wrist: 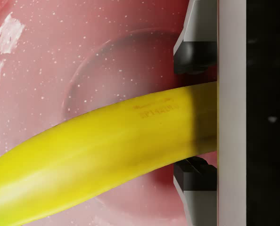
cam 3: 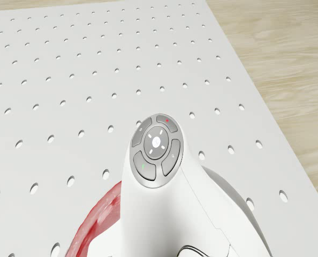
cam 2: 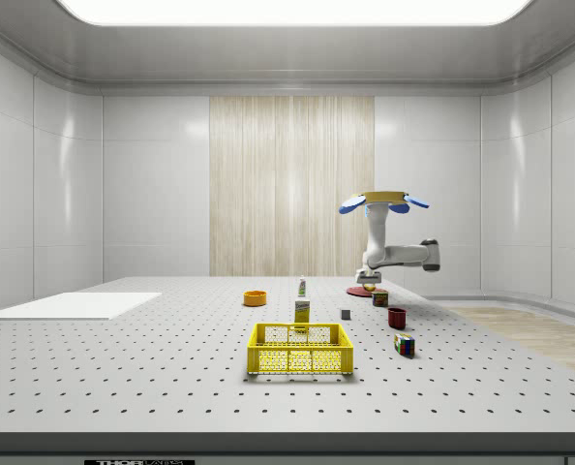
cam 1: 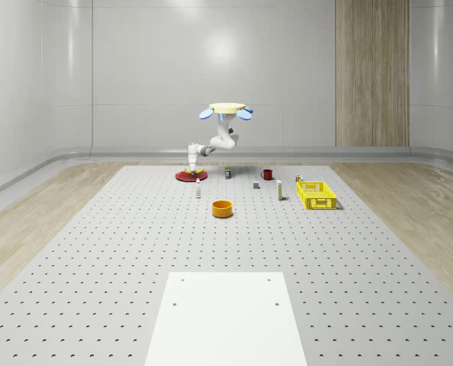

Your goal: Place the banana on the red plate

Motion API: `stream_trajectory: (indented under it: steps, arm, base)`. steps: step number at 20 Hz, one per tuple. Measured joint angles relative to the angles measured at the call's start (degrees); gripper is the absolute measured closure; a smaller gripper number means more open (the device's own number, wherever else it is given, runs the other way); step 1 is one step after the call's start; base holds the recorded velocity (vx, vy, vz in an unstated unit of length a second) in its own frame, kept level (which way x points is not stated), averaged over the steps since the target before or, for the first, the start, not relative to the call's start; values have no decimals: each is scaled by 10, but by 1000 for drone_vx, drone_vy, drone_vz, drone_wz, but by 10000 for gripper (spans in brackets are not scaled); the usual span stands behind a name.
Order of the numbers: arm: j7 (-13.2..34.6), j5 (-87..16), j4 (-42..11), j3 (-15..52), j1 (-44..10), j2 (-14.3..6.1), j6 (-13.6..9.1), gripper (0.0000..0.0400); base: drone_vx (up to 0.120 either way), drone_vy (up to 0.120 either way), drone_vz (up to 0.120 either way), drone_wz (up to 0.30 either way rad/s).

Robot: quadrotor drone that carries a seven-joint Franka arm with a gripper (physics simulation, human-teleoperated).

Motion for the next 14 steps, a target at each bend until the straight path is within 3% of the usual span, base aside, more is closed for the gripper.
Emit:
stream_trajectory:
  steps: [5, 14]
  arm:
    - [-17, 15, -5, 19, 5, 0, -8, 30]
    - [-28, 55, -15, 63, 14, 2, -24, 3]
  base:
    - [0, 0, 0, 0]
    - [0, 0, 0, 0]
